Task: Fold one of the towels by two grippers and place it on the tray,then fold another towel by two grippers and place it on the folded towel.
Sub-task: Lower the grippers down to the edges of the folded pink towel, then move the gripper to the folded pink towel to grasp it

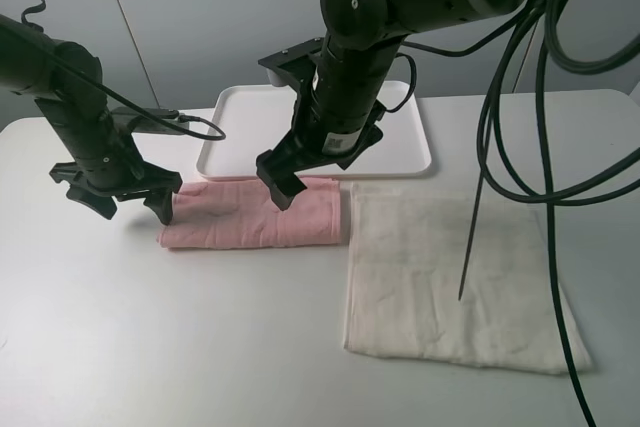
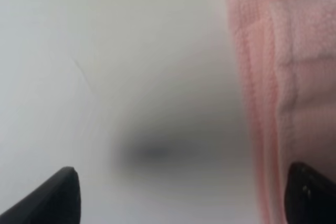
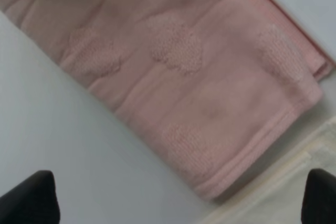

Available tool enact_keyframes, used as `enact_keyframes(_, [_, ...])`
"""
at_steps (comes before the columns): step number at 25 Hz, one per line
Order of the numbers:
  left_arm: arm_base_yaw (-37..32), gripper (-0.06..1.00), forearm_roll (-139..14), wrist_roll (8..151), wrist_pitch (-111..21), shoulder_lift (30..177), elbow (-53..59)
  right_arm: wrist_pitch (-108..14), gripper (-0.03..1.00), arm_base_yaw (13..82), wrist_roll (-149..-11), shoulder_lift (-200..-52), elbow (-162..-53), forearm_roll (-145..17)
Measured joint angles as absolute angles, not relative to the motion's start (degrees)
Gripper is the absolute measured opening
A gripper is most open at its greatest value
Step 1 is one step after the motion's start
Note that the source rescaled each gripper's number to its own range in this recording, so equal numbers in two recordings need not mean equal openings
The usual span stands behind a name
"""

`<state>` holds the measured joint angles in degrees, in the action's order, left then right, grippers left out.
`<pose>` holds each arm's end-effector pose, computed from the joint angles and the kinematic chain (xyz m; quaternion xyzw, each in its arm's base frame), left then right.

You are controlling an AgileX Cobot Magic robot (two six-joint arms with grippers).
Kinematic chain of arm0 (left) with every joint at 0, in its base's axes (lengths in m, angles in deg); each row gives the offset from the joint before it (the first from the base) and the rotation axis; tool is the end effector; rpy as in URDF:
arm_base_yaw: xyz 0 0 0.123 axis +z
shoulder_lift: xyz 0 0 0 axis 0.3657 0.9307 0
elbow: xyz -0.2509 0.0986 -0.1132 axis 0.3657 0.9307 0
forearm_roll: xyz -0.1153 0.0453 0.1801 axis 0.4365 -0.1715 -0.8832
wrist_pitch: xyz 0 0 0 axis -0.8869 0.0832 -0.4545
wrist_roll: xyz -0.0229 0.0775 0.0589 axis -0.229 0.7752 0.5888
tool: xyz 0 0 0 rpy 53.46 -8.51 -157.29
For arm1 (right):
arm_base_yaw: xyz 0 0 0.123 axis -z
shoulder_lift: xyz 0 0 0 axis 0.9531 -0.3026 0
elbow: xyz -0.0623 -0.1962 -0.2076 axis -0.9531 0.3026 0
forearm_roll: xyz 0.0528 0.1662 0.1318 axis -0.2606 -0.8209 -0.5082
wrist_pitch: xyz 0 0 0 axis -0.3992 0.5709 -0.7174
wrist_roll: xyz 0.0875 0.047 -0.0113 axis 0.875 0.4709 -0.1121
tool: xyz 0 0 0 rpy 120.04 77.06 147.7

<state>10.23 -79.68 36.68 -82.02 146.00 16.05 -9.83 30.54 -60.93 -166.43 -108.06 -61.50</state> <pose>0.3368 -0.0622 0.1349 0.0484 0.9976 0.0159 0.0475 0.2806 0.2599 0.1978 -0.3571 0.9231 0.0795 0.1186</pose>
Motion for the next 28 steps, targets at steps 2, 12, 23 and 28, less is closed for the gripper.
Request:
enact_keyframes(2, [10.2, 1.00, -79.7, 36.7, -81.2, 146.4, 16.1, -9.8, 1.00, 30.5, -61.0, -166.5, -108.1, -61.5])
enact_keyframes(12, [10.1, 1.00, -79.4, 36.4, -79.9, 146.4, 16.1, -9.7, 1.00, 31.8, -61.4, -166.5, -108.1, -61.2])
enact_keyframes(23, [9.2, 0.83, -80.1, 36.3, -79.7, 149.1, 15.4, -11.1, 1.00, 32.4, -62.9, -166.5, -108.1, -60.5])
enact_keyframes(28, [9.0, 0.85, -81.1, 35.0, -80.9, 149.5, 14.9, -11.1, 1.00, 32.4, -63.4, -166.5, -108.1, -60.5])
